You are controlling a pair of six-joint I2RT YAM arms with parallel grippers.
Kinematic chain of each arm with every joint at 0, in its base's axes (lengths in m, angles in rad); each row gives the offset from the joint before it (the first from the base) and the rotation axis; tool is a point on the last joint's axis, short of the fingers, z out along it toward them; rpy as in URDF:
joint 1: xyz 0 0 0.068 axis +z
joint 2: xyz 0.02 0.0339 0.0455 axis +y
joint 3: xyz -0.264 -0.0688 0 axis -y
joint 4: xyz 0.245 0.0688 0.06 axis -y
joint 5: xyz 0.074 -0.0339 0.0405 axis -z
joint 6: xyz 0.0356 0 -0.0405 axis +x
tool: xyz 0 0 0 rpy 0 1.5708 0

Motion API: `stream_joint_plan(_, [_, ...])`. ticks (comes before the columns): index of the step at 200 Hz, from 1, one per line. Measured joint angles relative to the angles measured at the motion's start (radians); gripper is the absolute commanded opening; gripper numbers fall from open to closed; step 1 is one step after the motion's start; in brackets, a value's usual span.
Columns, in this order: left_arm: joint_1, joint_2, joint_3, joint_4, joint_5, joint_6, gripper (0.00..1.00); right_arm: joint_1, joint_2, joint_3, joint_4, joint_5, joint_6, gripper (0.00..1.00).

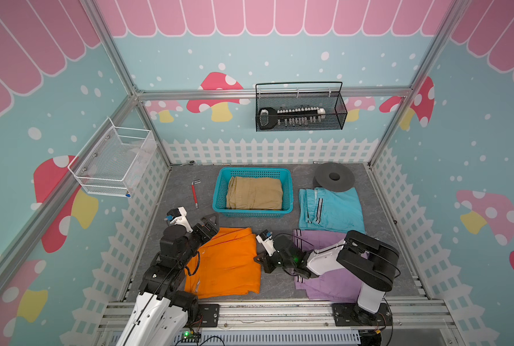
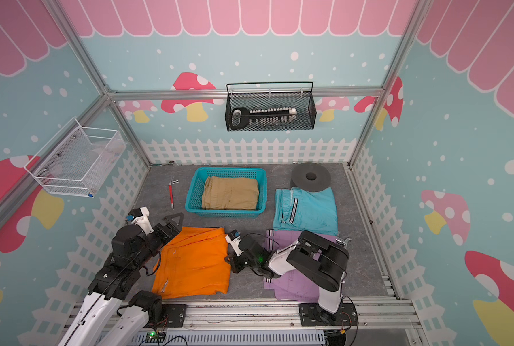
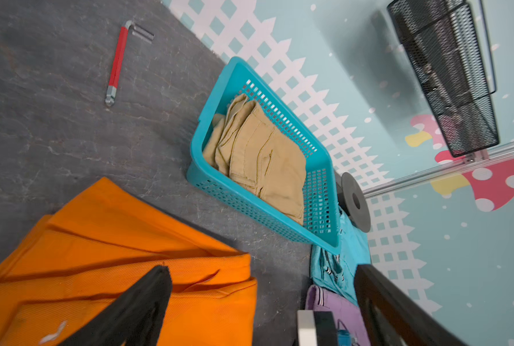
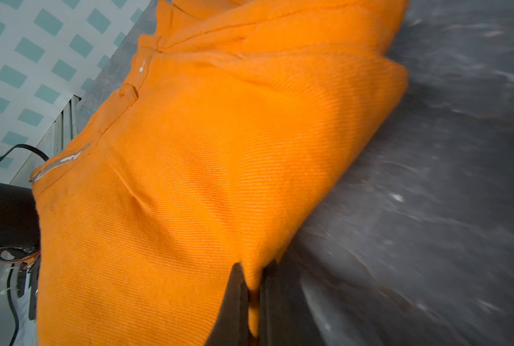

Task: Put the folded long pants in the basket
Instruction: Pick up the long pant at the center of the board.

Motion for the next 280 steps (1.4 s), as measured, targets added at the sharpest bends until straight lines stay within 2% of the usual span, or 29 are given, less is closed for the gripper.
stream_joint_plan(40, [0.0, 0.05, -0.092, 0.029, 0.006, -0.018, 0.99, -0.101, -0.024, -0.07, 0.063, -0.052, 0.0, 0.0])
stream_joint_plan(77, [0.0, 0.085, -0.149, 0.041, -0.021, -0.037, 0.99, -0.162, -0.088, -0.124, 0.044, -0.027, -0.004, 0.0])
stream_joint_plan(118, [0.0, 0.116, -0.201, 0.051, -0.065, -0.054, 0.99, -0.188, -0.146, -0.159, 0.002, 0.012, -0.016, 0.0])
stream_joint_plan(172, [0.0, 0.224, -0.246, 0.095, -0.111, -0.079, 0.99, -0.203, -0.186, -0.192, -0.007, 0.028, -0.024, 0.0])
stream_joint_plan(219, [0.0, 0.31, -0.289, 0.156, -0.077, -0.095, 0.99, -0.208, -0.208, -0.197, -0.031, 0.028, -0.026, 0.0])
stream_joint_plan(280, [-0.019, 0.405, -0.312, 0.358, -0.003, -0.099, 0.99, -0.209, -0.209, -0.188, -0.049, 0.018, -0.026, 0.0])
